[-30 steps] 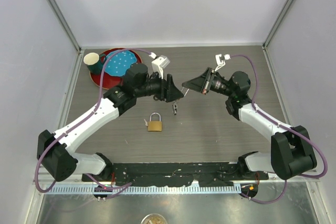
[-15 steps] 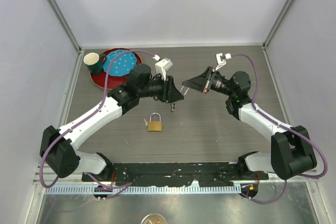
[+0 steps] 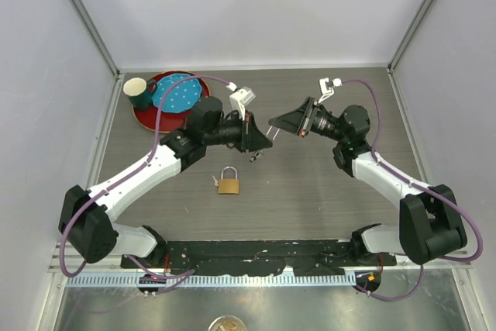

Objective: Lock with the key
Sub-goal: Lock the lock.

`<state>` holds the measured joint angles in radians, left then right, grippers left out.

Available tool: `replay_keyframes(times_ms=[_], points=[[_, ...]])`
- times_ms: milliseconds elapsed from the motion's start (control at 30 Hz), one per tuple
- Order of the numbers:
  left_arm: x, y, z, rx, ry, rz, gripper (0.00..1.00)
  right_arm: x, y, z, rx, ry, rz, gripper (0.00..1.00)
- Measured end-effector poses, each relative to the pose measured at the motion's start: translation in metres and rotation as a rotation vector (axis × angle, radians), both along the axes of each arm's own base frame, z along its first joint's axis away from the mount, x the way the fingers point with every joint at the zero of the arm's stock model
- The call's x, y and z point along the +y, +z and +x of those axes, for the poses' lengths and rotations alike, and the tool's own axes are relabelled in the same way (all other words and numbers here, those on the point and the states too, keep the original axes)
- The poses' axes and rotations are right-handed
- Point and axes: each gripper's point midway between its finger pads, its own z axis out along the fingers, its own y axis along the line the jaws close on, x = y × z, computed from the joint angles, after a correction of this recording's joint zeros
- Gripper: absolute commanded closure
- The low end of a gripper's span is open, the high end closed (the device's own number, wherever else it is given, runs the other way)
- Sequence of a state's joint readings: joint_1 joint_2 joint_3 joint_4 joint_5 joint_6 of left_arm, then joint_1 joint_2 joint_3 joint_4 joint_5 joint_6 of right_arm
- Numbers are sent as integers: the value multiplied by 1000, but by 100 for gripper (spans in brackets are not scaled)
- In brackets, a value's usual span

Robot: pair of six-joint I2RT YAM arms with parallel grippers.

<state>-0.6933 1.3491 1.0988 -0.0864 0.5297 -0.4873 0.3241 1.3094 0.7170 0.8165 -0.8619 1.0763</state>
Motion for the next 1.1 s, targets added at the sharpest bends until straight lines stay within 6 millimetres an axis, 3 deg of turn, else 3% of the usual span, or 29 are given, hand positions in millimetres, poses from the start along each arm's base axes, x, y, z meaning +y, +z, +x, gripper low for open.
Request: replay_keyframes(times_ms=[100, 233, 433, 733, 1100], points=[[1, -4, -2, 14, -1, -3, 100, -2, 4, 2, -16, -6, 3, 48], [6, -3, -7, 30, -5, -48, 100, -9, 15, 6, -48, -21, 8, 43], [18, 21, -8, 31, -11, -202, 100, -16, 35, 3, -124, -20, 8, 43], [21, 61, -22, 20, -105, -379, 100, -15, 39, -12, -168, 50, -2, 43], [20, 80, -35, 12, -180, -440, 100, -11, 69, -28, -244, 119, 82, 44]])
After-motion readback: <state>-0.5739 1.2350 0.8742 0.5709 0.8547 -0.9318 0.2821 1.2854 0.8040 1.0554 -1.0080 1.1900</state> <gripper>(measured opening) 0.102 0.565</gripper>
